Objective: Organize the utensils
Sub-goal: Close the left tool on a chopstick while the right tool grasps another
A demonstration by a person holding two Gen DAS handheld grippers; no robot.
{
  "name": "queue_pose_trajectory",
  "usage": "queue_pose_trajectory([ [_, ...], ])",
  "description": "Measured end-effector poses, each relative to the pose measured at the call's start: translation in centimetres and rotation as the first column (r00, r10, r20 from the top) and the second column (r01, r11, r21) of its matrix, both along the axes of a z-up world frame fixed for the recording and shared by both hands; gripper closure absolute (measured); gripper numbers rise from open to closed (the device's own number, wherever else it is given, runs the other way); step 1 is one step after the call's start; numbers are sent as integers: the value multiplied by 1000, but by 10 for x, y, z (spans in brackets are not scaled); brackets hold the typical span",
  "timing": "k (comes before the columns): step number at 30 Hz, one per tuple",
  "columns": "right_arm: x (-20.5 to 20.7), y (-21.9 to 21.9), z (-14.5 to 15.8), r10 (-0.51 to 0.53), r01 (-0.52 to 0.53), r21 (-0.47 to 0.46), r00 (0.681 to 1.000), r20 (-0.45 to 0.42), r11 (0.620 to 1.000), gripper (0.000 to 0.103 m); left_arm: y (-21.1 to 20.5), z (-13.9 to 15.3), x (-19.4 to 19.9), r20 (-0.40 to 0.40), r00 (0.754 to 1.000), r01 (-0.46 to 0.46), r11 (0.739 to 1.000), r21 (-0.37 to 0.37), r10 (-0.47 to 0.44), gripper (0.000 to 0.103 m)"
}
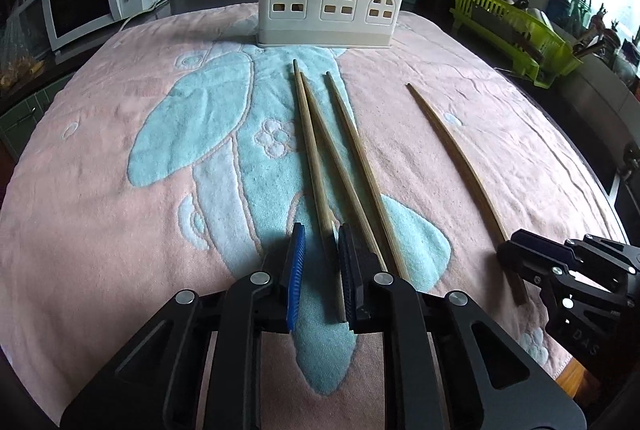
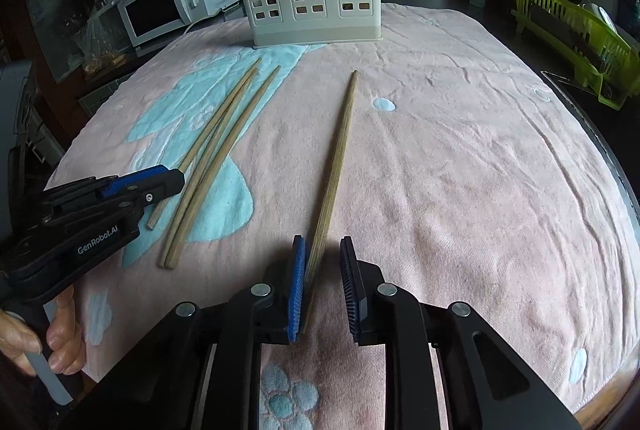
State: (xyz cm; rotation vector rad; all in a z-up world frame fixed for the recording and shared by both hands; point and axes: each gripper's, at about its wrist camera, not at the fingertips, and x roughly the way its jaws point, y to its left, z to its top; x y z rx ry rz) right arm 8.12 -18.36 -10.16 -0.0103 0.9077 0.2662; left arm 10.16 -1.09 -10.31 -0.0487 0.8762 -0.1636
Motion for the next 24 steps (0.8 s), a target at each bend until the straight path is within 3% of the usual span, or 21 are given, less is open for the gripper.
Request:
queue_pose_trajectory([
  [6,-6,9,-3,5,-1,-61,999,53,998,87,-1,0,2,-9,1000,10,1000,5,-10,87],
  [8,-5,7,-3,0,2,-52,999,53,999,93,2,0,4,-18,1000,5,1000,-4,-5,92],
  [14,-4,-5,1,-17,19,-25,998,53,1000,95,12,0,10,-47,999,9,998,-59,-12,97],
  [24,-13,-26,57,-35,29,34,979,199,999,96,27,35,3,55,998,31,989,-144,-23,98],
])
